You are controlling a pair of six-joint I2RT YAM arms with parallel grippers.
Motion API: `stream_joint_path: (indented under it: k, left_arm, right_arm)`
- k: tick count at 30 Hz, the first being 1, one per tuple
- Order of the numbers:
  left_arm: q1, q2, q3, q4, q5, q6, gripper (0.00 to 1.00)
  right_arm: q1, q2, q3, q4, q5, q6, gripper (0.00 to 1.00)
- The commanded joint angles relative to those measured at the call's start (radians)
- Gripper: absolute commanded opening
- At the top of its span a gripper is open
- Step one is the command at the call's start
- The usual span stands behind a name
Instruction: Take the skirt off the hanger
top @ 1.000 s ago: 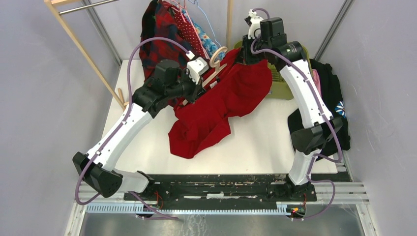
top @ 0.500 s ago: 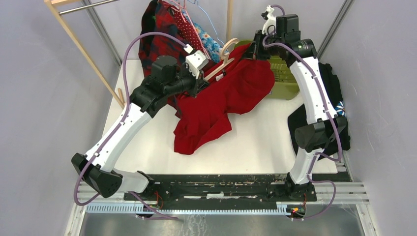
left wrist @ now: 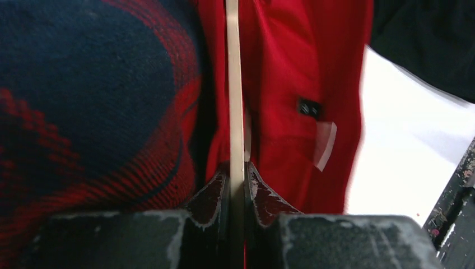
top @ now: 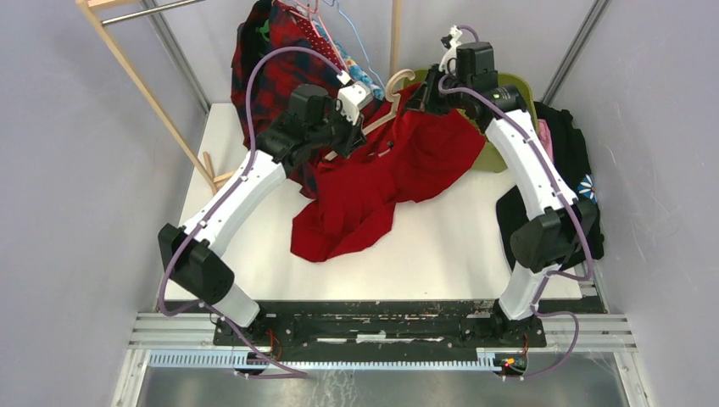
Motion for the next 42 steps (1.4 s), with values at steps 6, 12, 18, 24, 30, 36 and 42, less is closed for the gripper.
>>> stream_joint_path:
  k: [6, 12, 18, 24, 30, 36, 42]
  left_arm:
    - [-0.005, 0.167, 0.145, 0.061, 0.003, -0.06, 0.03]
    - [-0.021, 0.257, 0.325, 0.117, 0.019, -0.138, 0.03]
    - [-0.06, 0.336, 0.482, 0.227, 0.005, -0.275, 0.03]
    - [-0.087, 0.383, 0.512, 0.325, 0.007, -0.397, 0.03]
    - [-0.11, 0.327, 0.521, 0.22, 0.062, -0.325, 0.03]
    - [-0.113, 0.129, 0.419, -0.079, 0.14, -0.107, 0.03]
    - [-0.107, -0.164, 0.119, -0.238, -0.107, 0.025, 0.03]
  right_arm:
    - [0.123, -0.169, 0.075, 0.113, -0.166, 0.017, 0.01]
    - [0.155, -0.166, 0.123, 0.073, -0.161, -0.036, 0.01]
    - [0.169, -0.161, 0.077, 0.112, -0.185, 0.003, 0.01]
    - [0.195, -0.158, 0.066, 0.113, -0.184, 0.001, 0.01]
    - [0.197, -0.16, 0.061, 0.096, -0.168, -0.023, 0.01]
    - [0.197, -0.145, 0.116, -0.017, -0.055, -0.165, 0.01]
    - [0.193, -0.12, 0.169, -0.09, 0.079, -0.272, 0.01]
